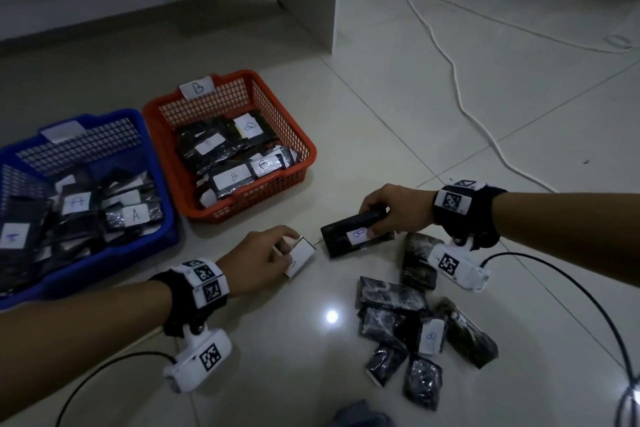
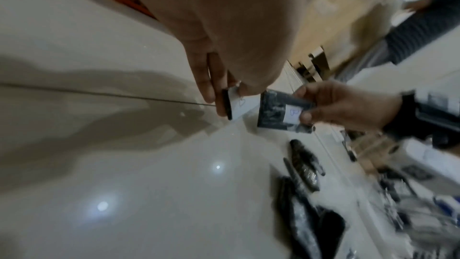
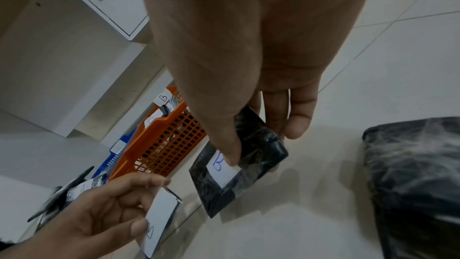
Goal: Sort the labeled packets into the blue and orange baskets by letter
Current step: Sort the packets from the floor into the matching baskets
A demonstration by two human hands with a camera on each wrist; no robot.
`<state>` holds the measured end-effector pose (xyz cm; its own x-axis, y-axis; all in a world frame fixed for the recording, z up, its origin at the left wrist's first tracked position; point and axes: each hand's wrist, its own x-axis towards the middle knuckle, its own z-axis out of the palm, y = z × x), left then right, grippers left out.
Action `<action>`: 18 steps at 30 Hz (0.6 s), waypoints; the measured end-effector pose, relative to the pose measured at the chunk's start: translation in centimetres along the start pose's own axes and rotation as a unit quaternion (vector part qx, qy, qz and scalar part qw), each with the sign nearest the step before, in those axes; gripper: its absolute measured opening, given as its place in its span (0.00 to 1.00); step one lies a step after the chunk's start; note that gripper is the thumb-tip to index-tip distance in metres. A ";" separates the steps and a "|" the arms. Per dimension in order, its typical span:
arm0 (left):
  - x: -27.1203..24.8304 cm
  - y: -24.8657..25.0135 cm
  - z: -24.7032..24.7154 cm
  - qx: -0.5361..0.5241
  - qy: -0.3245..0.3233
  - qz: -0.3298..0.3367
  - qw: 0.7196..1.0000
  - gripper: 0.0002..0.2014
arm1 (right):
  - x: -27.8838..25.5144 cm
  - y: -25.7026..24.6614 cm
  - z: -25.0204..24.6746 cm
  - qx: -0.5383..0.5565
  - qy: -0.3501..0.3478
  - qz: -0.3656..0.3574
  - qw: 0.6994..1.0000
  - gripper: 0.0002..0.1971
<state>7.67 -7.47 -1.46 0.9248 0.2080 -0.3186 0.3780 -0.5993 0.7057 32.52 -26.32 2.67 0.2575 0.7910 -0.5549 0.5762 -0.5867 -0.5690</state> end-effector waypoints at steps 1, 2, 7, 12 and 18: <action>-0.3 0.0 -0.2 -0.048 0.005 -0.014 0.999 0.20 | 0.0 -0.3 0.0 0.009 -0.001 -0.003 1.000 0.14; -0.7 0.2 -0.3 -0.095 0.008 -0.022 0.995 0.23 | 0.1 -0.5 -0.1 0.017 -0.001 -0.008 1.000 0.15; -2.9 0.8 -1.7 -0.228 0.021 -0.035 0.973 0.30 | 0.4 -2.2 -0.6 0.082 0.008 -0.013 0.997 0.18; -4.9 0.0 -3.6 -0.183 0.072 -0.020 0.980 0.29 | 1.2 -4.3 -1.1 0.132 0.010 -0.025 0.991 0.17; -5.1 0.2 -9.1 -0.040 0.220 0.011 0.975 0.20 | 3.0 -7.8 -2.6 0.253 0.120 -0.060 0.958 0.16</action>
<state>3.39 -1.60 6.08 0.8560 0.5169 -0.0131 0.3434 -0.5494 0.7617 30.82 -18.97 6.99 0.4196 0.8392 -0.3459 0.1779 -0.4497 -0.8753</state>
